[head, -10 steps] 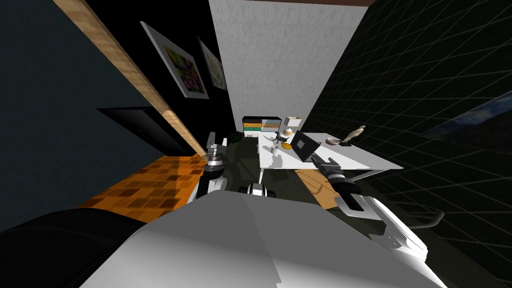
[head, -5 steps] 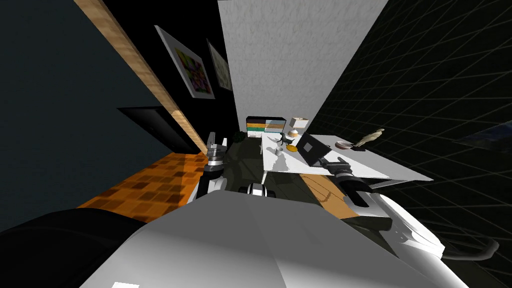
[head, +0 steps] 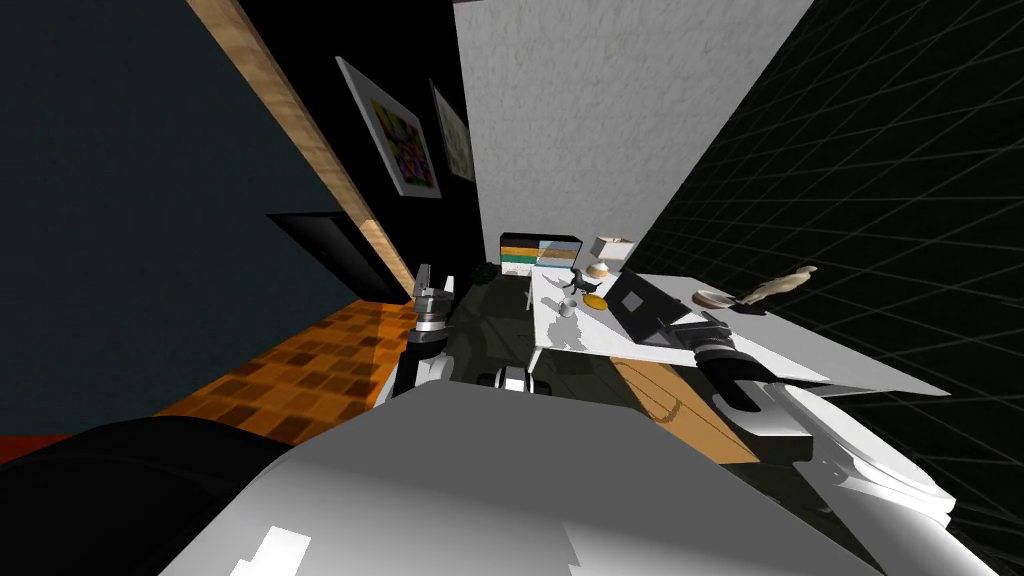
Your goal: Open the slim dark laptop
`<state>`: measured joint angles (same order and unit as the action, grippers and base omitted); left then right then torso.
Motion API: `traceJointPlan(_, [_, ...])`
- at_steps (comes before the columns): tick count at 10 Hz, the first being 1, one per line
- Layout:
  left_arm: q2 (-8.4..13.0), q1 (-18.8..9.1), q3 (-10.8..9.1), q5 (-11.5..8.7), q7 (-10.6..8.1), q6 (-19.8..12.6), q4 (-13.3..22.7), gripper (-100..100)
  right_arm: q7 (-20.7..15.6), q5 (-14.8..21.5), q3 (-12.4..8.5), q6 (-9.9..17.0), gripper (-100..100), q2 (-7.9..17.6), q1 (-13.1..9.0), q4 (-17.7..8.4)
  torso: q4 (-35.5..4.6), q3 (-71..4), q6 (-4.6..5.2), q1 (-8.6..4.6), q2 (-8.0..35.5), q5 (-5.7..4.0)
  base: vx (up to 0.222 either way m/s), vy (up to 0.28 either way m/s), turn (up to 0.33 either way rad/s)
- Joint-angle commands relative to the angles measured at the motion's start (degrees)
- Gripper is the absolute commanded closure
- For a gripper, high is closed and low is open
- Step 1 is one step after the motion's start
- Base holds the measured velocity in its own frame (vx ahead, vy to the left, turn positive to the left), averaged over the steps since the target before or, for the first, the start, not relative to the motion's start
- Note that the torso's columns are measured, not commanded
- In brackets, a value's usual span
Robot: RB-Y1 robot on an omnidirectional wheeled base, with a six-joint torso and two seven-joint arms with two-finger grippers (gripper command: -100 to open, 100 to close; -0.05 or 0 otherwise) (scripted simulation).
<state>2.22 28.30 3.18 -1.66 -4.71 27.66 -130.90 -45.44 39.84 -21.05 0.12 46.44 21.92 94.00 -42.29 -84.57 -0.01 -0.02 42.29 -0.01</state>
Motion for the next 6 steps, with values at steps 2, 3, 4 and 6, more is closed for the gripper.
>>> traceJointPlan(2, [0.00, 0.00, 0.00, 0.00, 0.00, 0.00, 0.00, 0, -1.07, 1.09, -0.51, 1.86, -100, 1.36, -0.83, -2.14, -0.01, 0.04, 0.04, -0.01, 0.06, 0.00, -0.006, 0.002, 0.110])
traceJointPlan(3, [0.00, -0.01, 0.00, 0.00, 0.00, 0.00, 0.00, 0, -0.94, 0.94, -0.51, 2.79, -100, 1.69, -1.03, -2.62, -0.05, 0.10, -0.03, -0.10, 0.17, -0.03, -0.055, -0.036, 0.216])
traceJointPlan(4, [0.01, -0.01, 0.00, 0.00, 0.00, 0.00, 0.00, 0, -0.81, 0.80, -0.51, 3.72, -100, 2.03, -1.23, -3.10, -0.05, 0.12, 0.02, -0.12, 0.18, -0.04, -0.067, -0.044, 0.236])
traceJointPlan(6, [0.01, -0.02, -0.01, 0.00, 0.00, 0.00, 0.00, 0, -0.62, 0.50, -0.34, 4.51, -100, 2.56, -1.18, -3.09, -0.03, 0.06, 0.01, -0.03, 0.09, -0.01, -0.066, -0.041, 0.174])
